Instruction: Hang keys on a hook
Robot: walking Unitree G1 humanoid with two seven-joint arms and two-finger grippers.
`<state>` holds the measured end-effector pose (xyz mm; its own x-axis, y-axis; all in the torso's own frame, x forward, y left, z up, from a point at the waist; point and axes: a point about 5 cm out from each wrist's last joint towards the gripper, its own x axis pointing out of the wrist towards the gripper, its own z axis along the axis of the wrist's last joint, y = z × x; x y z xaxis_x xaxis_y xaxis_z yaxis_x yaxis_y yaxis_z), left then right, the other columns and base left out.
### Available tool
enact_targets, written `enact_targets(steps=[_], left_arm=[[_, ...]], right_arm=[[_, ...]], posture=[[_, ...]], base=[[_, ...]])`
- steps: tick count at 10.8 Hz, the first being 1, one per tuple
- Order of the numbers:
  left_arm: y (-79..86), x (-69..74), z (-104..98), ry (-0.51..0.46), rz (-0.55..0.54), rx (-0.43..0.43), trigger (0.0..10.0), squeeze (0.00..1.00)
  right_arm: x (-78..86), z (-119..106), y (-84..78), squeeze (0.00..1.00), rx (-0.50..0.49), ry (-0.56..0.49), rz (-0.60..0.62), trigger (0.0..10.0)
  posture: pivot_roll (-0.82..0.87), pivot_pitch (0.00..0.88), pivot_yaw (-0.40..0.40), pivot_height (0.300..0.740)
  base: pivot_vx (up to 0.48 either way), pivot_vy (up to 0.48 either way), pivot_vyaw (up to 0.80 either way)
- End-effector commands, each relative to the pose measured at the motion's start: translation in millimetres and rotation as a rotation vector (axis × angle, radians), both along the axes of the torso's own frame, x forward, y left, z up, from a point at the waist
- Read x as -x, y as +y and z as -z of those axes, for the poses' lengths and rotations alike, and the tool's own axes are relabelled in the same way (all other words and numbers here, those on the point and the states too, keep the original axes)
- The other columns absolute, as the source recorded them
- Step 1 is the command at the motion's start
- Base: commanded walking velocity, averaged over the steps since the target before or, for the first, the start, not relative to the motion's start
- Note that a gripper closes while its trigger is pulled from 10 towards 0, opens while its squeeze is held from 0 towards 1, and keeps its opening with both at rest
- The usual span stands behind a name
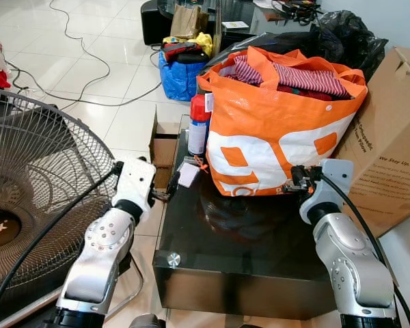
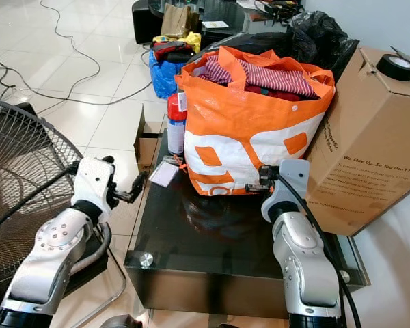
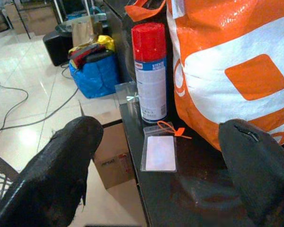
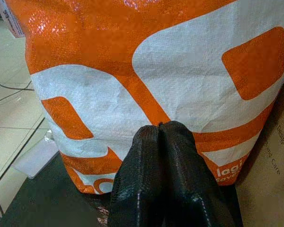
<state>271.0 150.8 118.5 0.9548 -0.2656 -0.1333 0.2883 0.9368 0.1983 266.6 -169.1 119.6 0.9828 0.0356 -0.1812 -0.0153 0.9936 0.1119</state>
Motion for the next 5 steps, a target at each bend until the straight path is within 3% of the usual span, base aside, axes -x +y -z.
enact_targets(steps=[1,2,5], left_arm=[[-1.9,-1.0,1.2,0.001,0.0,-0.007,10.0,0.0],[-2.5,-0.6,1.2,0.0,0.0,-0.007,10.0,0.0],[-0.7,-0.4,1.8,0.001,-0.013,-0.007,10.0,0.0]], right_arm=[[2.1,-2.8,-5.4,0.0,0.009,-0.005,0.023,10.0],[2.0,-2.8,-5.0,0.0,0.01,-0.004,0.021,10.0],[0.3,-3.0,-4.1,0.0,0.011,0.002,0.013,10.0]], posture=[[-0.01,0.0,-0.063,0.74],[-0.01,0.0,-0.068,0.74],[0.0,0.0,-0.076,0.74]], base=[[0.0,0.0,0.0],[0.0,0.0,0.0],[-0.261,0.0,0.0]])
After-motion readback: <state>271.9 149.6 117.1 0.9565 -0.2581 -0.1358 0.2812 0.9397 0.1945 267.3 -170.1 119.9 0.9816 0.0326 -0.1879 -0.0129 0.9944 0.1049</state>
